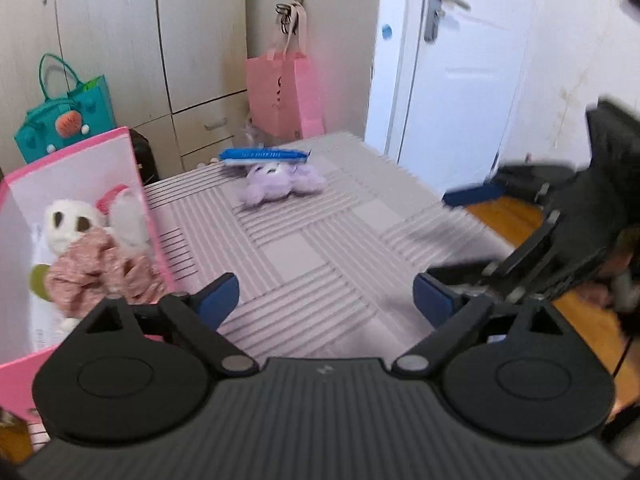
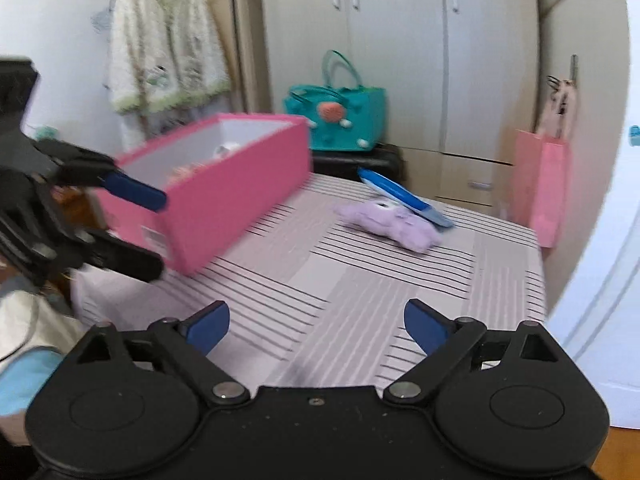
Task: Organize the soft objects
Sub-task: 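Withdraw both open tools from the pink box, then close both tools on the purple plush toy from opposite sides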
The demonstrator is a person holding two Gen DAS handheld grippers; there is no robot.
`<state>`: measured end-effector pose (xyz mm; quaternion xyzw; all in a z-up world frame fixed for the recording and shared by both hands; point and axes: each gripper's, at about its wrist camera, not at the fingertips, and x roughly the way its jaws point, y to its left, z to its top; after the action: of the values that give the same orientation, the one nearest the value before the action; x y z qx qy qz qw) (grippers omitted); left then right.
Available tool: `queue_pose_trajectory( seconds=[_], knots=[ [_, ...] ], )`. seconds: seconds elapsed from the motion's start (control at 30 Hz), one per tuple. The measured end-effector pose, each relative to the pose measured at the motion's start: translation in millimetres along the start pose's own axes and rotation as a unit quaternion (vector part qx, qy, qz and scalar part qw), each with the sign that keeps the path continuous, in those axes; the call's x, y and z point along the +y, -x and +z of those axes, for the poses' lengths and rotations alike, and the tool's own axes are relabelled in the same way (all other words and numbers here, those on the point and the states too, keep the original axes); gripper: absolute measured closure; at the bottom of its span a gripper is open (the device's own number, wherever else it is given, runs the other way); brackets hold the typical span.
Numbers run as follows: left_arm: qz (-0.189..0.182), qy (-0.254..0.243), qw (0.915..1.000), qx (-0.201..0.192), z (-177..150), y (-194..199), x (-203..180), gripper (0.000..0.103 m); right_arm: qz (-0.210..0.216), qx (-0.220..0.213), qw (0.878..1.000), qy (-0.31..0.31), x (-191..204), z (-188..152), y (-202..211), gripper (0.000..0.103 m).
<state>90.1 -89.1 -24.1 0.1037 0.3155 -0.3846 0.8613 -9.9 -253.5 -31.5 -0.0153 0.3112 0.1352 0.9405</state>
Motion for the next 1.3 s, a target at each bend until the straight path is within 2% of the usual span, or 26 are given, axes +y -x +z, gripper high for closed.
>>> queue_pose_trajectory(
  seconds=[0.07, 0.17, 0.3, 0.4, 0.5, 0.53, 0.6, 0.67, 0.73, 0.83, 0.9, 0.97, 1.07, 1.13, 1.2, 1.3],
  knots=[
    [-0.011, -0.005, 0.9998, -0.016, 3, -9, -1, 0.006, -0.002, -0.005, 1.0, -0.003, -6, -1, -9, 0.007],
    [0.006, -0.016, 0.9994, -0.031, 7, -27, -3, 0.006, 0.012, -0.035, 0.999, -0.014, -16, -6, -20, 0.007],
    [0.019, -0.014, 0.9984, -0.052, 14, -45, -3, 0.006, -0.001, -0.051, 0.999, -0.002, -20, -9, -32, 0.007],
    [0.017, 0.018, 0.9984, -0.052, 24, -62, 3, 0.006, -0.018, -0.067, 0.998, 0.006, -30, -7, -43, 0.007],
    [-0.006, 0.065, 0.9977, -0.018, 37, -89, 15, 0.009, -0.036, -0.092, 0.995, 0.017, -38, -3, -53, 0.007],
    [-0.014, 0.083, 0.9964, -0.012, 40, -98, 20, 0.009, -0.038, -0.092, 0.995, 0.025, -40, 0, -59, 0.007],
    [-0.006, 0.104, 0.9944, -0.012, 43, -113, 26, 0.01, -0.034, -0.079, 0.995, 0.041, -44, 8, -73, 0.007],
    [0.03, 0.09, 0.9952, -0.025, 46, -123, 24, 0.01, -0.038, -0.07, 0.996, 0.041, -50, 15, -85, 0.007],
    [0.049, 0.083, 0.9948, -0.031, 49, -131, 23, 0.01, -0.036, -0.055, 0.998, 0.026, -61, 22, -97, 0.007],
    [0.045, 0.104, 0.9932, -0.029, 54, -149, 30, 0.01, -0.014, -0.017, 1.0, 0.014, -76, 29, -118, 0.009],
    [0.045, 0.098, 0.9937, -0.027, 59, -165, 34, 0.01, -0.009, -0.015, 1.0, -0.004, -85, 32, -128, 0.009],
    [0.062, 0.102, 0.9926, -0.024, 62, -178, 37, 0.01, 0.008, -0.006, 0.999, -0.036, -97, 36, -141, 0.009],
    [0.094, 0.096, 0.9904, -0.033, 66, -190, 40, 0.01, 0.009, 0.003, 0.998, -0.07, -107, 38, -155, 0.011],
    [0.114, 0.093, 0.9883, -0.041, 69, -194, 42, 0.01, 0.034, 0.003, 0.996, -0.082, -115, 40, -162, 0.011],
    [0.127, 0.107, 0.9848, -0.05, 72, -197, 49, 0.01, 0.059, -0.005, 0.994, -0.09, -117, 41, -165, 0.011],
    [0.115, 0.144, 0.9815, -0.052, 75, -200, 62, 0.01, 0.054, -0.004, 0.996, -0.076, -113, 43, -169, 0.011]
  ],
)
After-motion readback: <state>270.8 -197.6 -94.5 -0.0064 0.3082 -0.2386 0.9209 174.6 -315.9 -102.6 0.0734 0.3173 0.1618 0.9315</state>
